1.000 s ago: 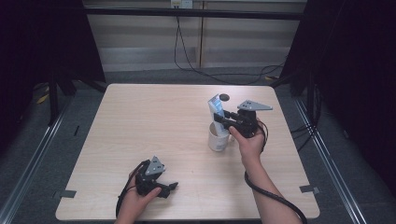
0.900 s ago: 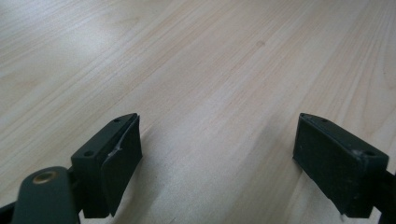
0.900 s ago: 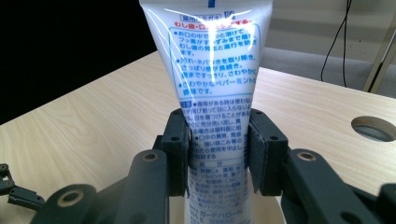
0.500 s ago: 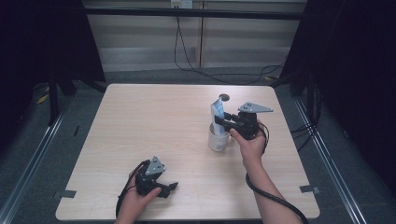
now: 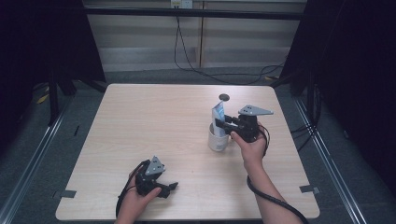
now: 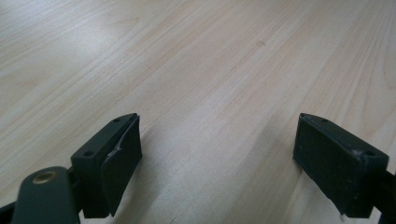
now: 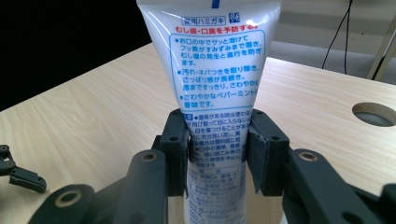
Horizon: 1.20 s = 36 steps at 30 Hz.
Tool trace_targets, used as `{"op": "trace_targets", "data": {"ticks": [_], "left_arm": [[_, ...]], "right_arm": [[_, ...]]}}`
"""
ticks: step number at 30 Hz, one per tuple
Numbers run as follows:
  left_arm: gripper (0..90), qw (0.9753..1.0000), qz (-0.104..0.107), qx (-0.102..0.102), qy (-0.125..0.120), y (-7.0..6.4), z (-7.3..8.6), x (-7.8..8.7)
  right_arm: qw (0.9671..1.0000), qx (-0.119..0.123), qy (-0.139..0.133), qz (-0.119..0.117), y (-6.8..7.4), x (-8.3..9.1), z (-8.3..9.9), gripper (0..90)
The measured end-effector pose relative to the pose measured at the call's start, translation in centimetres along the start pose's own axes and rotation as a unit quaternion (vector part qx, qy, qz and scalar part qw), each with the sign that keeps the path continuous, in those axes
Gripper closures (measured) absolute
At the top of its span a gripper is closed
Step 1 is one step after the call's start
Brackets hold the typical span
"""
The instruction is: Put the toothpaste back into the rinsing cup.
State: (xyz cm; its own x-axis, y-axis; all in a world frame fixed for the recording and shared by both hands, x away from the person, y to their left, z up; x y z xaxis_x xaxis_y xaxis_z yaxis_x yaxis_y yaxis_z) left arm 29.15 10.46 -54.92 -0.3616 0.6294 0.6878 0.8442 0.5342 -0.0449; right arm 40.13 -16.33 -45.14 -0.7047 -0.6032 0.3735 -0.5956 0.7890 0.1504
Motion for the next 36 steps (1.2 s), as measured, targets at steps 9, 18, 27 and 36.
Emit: {"op": "trace_targets", "data": {"ticks": [9,18,27,36], "left_arm": [[15.0,1.0,0.0,0.0,0.0,0.0,0.0,0.0],[15.0,1.0,0.0,0.0,0.0,0.01,0.0,0.0],[15.0,1.0,0.0,0.0,0.0,0.01,0.0,0.0],[15.0,1.0,0.0,0.0,0.002,0.02,0.01,0.03]], "right_arm": [[1.0,0.002,0.009,-0.002,-0.01,0.24,0.17,62.1],[0.9997,0.01,0.02,-0.005,0.18,0.18,0.5,61.2],[0.9996,0.011,0.025,-0.007,0.25,0.15,0.7,60.2],[0.9994,0.012,0.032,-0.003,-0.03,0.31,0.93,56.7]]}}
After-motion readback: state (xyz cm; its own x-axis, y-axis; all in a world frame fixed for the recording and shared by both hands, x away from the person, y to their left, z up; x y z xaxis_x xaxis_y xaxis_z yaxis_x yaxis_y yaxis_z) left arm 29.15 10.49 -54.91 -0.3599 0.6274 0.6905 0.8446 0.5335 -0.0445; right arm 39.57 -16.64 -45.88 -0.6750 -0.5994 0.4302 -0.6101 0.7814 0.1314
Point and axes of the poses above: each handheld gripper's, and its own axes: x roughly backward along the jaws, z roughly out of its underside, y roughly to its left, the point moved 6 cm from there along -x, roughly forward along the jaws, and after that the axes turned 2 degrees about z, right-handed, at the moved point
